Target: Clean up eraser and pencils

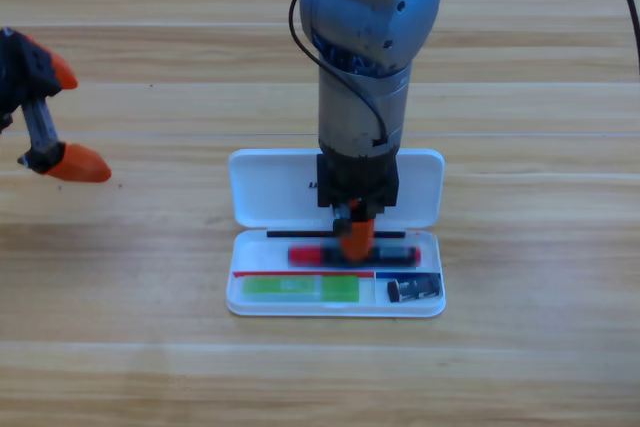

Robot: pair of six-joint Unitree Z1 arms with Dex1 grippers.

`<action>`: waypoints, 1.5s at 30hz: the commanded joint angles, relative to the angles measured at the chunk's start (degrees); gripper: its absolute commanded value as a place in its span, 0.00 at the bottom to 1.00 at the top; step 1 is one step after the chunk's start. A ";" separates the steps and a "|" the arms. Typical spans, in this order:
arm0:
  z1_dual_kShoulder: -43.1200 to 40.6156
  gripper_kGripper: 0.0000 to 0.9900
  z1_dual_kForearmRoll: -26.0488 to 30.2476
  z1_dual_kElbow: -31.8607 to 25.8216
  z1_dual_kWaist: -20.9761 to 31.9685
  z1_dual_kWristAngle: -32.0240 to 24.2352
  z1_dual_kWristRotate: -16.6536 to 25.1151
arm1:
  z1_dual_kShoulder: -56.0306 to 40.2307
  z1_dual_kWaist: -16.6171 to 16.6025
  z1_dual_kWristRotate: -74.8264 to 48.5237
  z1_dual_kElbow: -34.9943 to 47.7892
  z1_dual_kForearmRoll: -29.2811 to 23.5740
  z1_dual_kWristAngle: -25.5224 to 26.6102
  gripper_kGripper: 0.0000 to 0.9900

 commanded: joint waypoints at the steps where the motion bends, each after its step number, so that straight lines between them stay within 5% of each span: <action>1: -0.63 1.00 -0.42 1.29 1.30 -0.23 -0.73 | -1.04 1.38 0.73 1.47 2.00 1.45 0.82; 18: 3.68 0.94 -4.90 -2.93 6.40 -1.29 -2.84 | -37.07 1.29 0.64 18.52 2.79 14.20 0.90; 24: 11.24 0.63 -10.70 -6.45 7.37 -3.93 -2.67 | -44.46 0.94 3.36 24.49 -0.82 21.93 0.91; 29: 17.83 0.26 -17.65 -7.15 7.37 -7.88 -1.88 | -51.75 0.33 8.46 37.33 -15.14 24.13 0.91; 31: 20.03 0.03 -19.84 -7.15 7.19 -8.94 -1.79 | -54.47 0.24 10.66 43.22 -21.38 24.74 0.91; 37: 23.54 0.00 -24.06 -6.01 6.40 -8.94 -2.05 | -59.84 0.15 14.09 55.52 -34.57 25.89 0.93; 45: 27.85 0.00 -24.33 -6.71 2.01 -9.20 -1.96 | -59.92 0.24 14.09 57.01 -35.27 25.97 0.93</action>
